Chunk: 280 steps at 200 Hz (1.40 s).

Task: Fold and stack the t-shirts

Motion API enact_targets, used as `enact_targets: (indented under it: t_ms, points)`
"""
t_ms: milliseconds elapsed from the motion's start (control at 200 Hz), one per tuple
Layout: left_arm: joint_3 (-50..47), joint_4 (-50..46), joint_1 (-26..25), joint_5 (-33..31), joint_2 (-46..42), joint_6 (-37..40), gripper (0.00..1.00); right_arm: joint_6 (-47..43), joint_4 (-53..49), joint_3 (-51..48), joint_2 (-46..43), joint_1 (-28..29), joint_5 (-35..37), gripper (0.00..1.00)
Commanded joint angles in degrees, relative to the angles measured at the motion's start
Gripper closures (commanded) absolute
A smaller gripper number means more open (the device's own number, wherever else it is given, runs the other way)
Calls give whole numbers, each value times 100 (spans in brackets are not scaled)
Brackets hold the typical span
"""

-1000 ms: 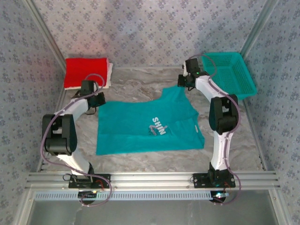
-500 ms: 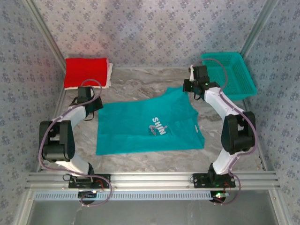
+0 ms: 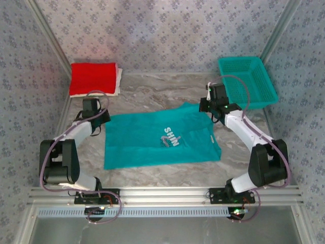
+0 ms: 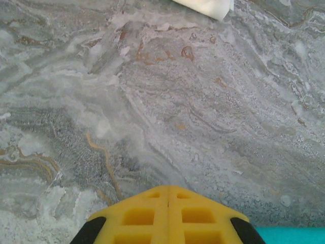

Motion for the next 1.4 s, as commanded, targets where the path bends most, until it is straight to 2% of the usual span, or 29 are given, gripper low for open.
enact_targets:
  t_ms: [0,470,765,994,1059,1089,1204,1274,1394]
  points:
    - [-111,7,25,29,-253,-204,100,152,26,-202,-308,46,214,100]
    - [-98,-814,41,-202,-386,-327,100,291,-115,-730,-890,191,279,100]
    - [-177,-1115,40,-113,-534,-315,100,402,-341,-1070,-1317,290,322,100]
    - [-583,-1245,42,-143,-936,-485,98,600,-561,-1519,-1723,443,302,100]
    - [-775,-1313,36,-88,-1114,-597,83,694,-671,-1702,-1884,469,265,89]
    - [-909,-1318,13,-87,-1234,-656,79,734,-737,-1789,-1980,480,247,85]
    - [-1481,-1380,-13,-121,-1855,-961,71,873,-1051,-2070,-2459,506,227,69]
    - [-1757,-1400,-17,-78,-2234,-1098,68,913,-1247,-2158,-2775,519,211,65]
    - [-1891,-1334,-21,-39,-2632,-1095,67,924,-1138,-2230,-3055,525,79,56]
